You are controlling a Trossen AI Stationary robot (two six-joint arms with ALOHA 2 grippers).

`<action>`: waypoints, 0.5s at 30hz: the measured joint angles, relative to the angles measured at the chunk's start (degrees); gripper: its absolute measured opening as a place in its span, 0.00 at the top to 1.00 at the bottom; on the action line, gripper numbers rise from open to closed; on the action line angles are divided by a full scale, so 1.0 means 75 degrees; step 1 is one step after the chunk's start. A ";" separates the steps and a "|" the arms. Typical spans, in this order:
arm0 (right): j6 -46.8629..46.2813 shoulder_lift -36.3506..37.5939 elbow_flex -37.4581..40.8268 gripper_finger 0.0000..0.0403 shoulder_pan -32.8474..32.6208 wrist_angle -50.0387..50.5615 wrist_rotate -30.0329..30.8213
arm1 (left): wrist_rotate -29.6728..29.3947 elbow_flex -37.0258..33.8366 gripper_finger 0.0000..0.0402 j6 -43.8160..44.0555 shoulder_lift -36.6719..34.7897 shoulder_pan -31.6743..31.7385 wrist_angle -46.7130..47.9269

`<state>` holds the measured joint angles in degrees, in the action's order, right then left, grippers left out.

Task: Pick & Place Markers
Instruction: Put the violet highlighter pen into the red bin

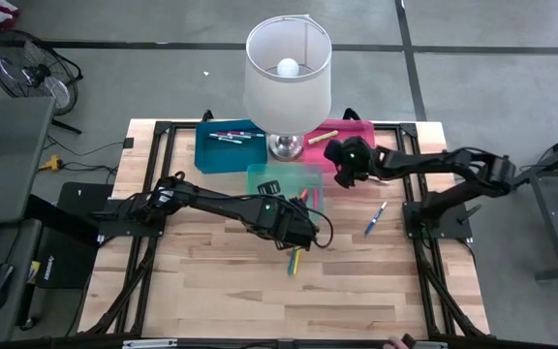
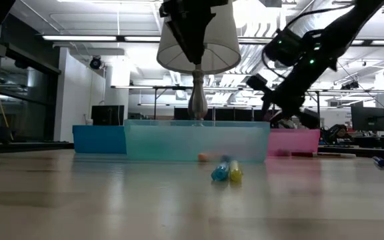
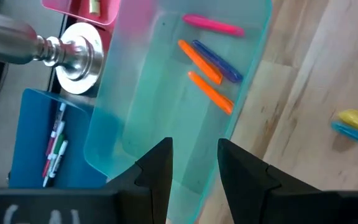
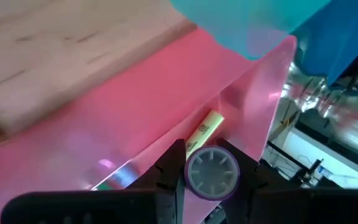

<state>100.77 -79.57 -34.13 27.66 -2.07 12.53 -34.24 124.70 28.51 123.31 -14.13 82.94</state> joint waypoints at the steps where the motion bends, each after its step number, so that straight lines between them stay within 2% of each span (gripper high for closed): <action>1: -0.0020 -0.0147 -0.0040 0.85 0.0014 -0.0145 0.0001 | 0.0044 0.0000 0.69 0.0003 0.0000 0.0000 -0.0011; 9: -0.0038 -0.0833 -0.0125 0.85 0.0006 -0.0866 0.0276 | 0.0160 0.0000 0.69 0.0032 0.0000 -0.0017 -0.0009; 15: -0.0250 -0.0825 -0.0119 0.68 0.0009 -0.1311 0.0351 | 0.0304 0.0000 0.69 0.0038 0.0000 -0.0017 -0.0016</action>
<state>98.90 -85.76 -35.03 27.73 -11.90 15.17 -31.96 124.70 28.80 123.31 -14.26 82.82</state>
